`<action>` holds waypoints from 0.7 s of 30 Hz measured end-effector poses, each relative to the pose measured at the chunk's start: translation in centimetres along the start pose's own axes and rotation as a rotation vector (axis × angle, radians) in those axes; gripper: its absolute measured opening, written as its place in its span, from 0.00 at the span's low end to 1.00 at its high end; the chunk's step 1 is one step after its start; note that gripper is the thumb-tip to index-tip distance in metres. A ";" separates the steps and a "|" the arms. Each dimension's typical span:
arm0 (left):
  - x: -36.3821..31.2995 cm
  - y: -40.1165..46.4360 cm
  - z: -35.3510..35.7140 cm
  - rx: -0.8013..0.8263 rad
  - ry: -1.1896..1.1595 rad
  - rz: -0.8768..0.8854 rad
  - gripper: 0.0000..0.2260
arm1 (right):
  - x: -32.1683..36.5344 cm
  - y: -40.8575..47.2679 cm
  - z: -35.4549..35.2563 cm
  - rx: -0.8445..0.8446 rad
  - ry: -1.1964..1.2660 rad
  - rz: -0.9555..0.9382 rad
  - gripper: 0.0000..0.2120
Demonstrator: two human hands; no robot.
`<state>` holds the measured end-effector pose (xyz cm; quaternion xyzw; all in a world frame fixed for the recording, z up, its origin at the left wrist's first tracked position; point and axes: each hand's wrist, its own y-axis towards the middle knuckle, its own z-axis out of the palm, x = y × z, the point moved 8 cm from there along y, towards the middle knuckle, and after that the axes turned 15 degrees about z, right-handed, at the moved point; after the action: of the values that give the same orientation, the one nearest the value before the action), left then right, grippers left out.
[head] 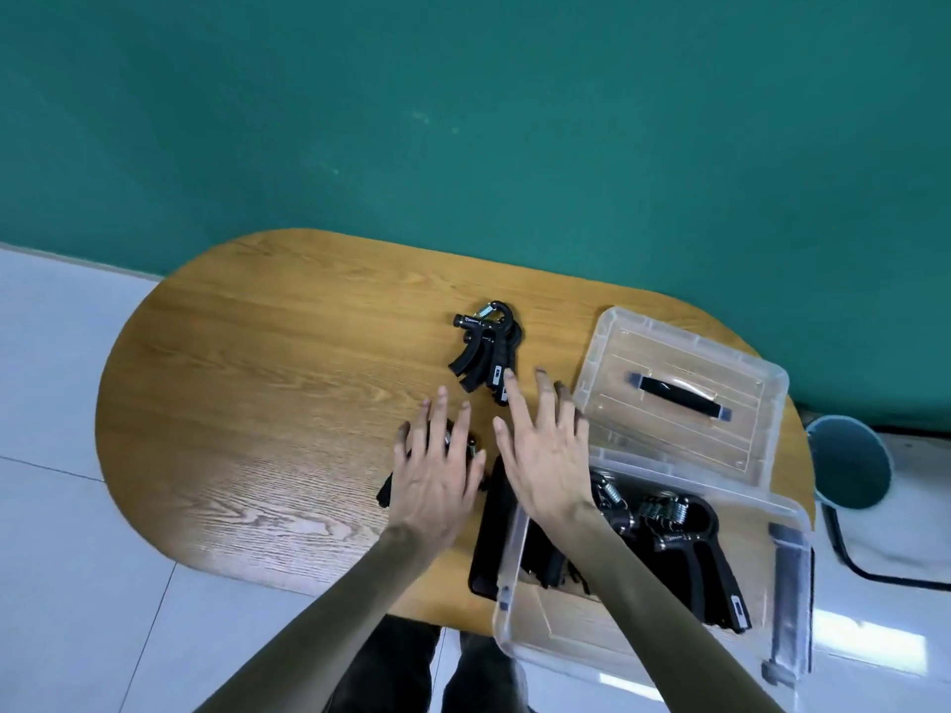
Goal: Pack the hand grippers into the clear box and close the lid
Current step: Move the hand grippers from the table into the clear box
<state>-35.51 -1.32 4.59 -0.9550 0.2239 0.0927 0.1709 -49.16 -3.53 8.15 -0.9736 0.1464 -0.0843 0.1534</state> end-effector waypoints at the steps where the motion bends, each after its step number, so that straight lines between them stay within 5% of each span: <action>1: 1.1 0.1 0.8 0.015 -0.003 -0.012 0.31 | 0.5 0.9 0.5 0.009 -0.006 -0.004 0.27; 12: 6.4 -0.6 11.8 0.162 -0.172 -0.018 0.32 | 5.8 11.7 5.5 0.160 -0.058 0.030 0.32; 21: 6.4 0.3 11.6 -0.031 -0.333 -0.016 0.31 | 6.9 14.8 11.3 0.228 -0.059 0.156 0.37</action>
<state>-31.18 0.20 -7.79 -0.9307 0.1833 0.2519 0.1918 -44.12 -16.06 -6.40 -0.9376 0.2066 -0.0596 0.2731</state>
